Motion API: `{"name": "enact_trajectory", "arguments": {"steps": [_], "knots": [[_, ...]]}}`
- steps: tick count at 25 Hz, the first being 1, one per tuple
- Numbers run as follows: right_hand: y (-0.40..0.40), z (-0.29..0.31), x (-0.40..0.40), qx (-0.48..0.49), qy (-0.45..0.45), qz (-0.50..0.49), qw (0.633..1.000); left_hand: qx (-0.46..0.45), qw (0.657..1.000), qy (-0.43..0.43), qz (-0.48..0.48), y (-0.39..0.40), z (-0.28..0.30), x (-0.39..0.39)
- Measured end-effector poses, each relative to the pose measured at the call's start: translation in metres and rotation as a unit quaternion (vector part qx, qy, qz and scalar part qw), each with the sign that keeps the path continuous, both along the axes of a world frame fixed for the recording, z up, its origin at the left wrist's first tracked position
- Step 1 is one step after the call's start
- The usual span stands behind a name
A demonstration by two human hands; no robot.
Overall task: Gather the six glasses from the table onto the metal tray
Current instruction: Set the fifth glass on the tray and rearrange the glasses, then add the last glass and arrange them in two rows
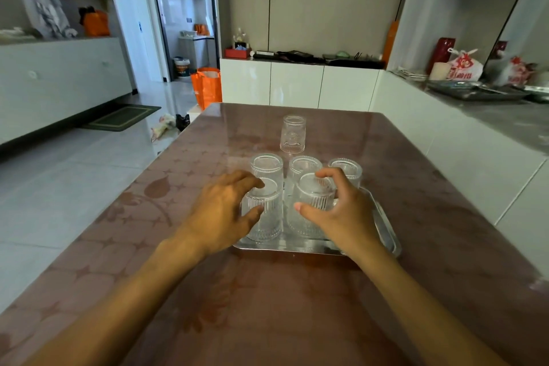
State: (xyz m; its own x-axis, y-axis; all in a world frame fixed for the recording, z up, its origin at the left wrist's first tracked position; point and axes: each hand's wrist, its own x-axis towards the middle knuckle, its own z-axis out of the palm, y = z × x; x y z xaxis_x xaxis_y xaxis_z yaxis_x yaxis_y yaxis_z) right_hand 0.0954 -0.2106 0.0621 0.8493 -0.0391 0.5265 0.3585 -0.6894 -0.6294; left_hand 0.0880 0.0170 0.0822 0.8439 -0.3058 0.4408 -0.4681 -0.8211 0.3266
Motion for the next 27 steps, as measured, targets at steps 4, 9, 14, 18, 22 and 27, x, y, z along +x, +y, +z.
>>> {"name": "enact_trajectory", "arguments": {"steps": [4,9,14,18,22,27], "knots": [[0.006,-0.008,0.007,-0.01,0.028,0.009,1.0,-0.003,1.0,-0.005,-0.004,0.0,-0.001,0.001],[0.006,-0.021,0.007,-0.029,0.014,0.035,0.999,-0.008,1.0,-0.006,-0.005,0.0,-0.005,0.002],[0.002,-0.028,0.003,0.024,-0.017,0.065,0.997,-0.008,1.0,0.001,-0.005,0.0,-0.003,0.002],[-0.008,-0.034,0.005,-0.014,-0.145,0.034,0.989,-0.037,0.999,-0.001,0.012,-0.006,0.021,0.028],[-0.025,-0.036,0.005,-0.127,-0.161,0.024,0.978,-0.044,0.998,0.018,0.038,-0.04,0.057,0.094],[-0.018,-0.047,-0.002,-0.131,-0.156,0.046,0.978,0.128,0.985,0.069,0.092,-0.087,0.075,0.197]]}}
